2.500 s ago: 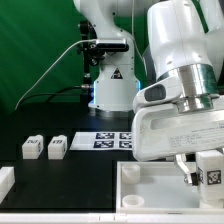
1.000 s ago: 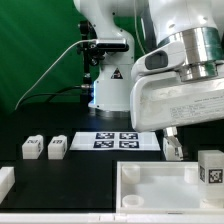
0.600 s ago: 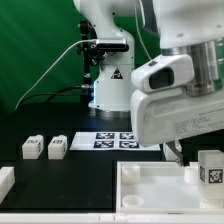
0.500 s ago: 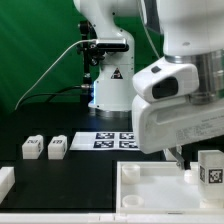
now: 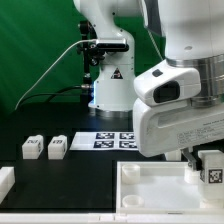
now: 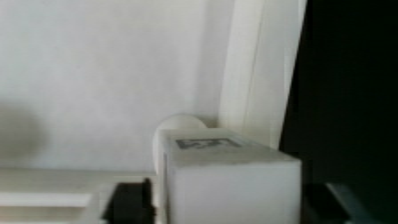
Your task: Assemble one leg
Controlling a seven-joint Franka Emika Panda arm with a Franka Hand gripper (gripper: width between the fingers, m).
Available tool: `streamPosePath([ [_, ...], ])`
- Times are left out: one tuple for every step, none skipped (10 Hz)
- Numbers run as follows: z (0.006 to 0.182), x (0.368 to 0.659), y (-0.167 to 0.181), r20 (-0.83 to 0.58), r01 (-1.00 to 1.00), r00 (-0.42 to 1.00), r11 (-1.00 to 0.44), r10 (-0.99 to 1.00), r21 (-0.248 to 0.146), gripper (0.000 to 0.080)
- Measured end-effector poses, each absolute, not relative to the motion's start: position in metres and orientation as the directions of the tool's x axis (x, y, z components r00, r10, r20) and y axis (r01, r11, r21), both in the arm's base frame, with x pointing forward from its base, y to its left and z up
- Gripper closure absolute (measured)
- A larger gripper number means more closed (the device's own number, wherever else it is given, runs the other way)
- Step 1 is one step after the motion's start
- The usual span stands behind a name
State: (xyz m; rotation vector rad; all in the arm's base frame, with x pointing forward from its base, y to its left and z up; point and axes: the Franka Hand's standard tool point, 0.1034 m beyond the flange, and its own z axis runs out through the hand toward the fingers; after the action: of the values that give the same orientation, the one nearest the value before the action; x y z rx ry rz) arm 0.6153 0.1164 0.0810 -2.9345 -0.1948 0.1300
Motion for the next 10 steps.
streamPosePath([
  [0.081, 0.615, 0.116, -0.078, 0.105, 0.989, -0.974, 0.122, -0.201, 0.0491],
  [0.081, 0.615, 0.116, -0.083, 0.079, 0.992, -0.977, 0.097, -0.199, 0.0491],
  [0.081, 0.615, 0.116, -0.082, 0.081, 0.992, -0.977, 0.099, -0.199, 0.0491],
  [0.08, 0.617, 0.116, -0.101, -0.025, 0.995, -0.979, -0.004, -0.204, 0.0491],
  [0.08, 0.624, 0.114, -0.14, -0.241, 0.966, -0.949, -0.216, -0.205, 0.0492],
  [0.08, 0.627, 0.114, -0.183, -0.446, 0.891, -0.876, -0.416, -0.185, 0.0492],
  [0.079, 0.626, 0.117, -0.235, -0.649, 0.756, -0.747, -0.611, -0.145, 0.0498],
  [0.078, 0.626, 0.12, -0.275, -0.786, 0.613, -0.609, -0.741, -0.112, 0.0502],
  [0.078, 0.626, 0.121, -0.288, -0.856, 0.511, -0.508, -0.81, -0.09, 0.0502],
  [0.078, 0.625, 0.125, -0.272, -0.847, 0.524, -0.526, -0.807, -0.072, 0.0504],
])
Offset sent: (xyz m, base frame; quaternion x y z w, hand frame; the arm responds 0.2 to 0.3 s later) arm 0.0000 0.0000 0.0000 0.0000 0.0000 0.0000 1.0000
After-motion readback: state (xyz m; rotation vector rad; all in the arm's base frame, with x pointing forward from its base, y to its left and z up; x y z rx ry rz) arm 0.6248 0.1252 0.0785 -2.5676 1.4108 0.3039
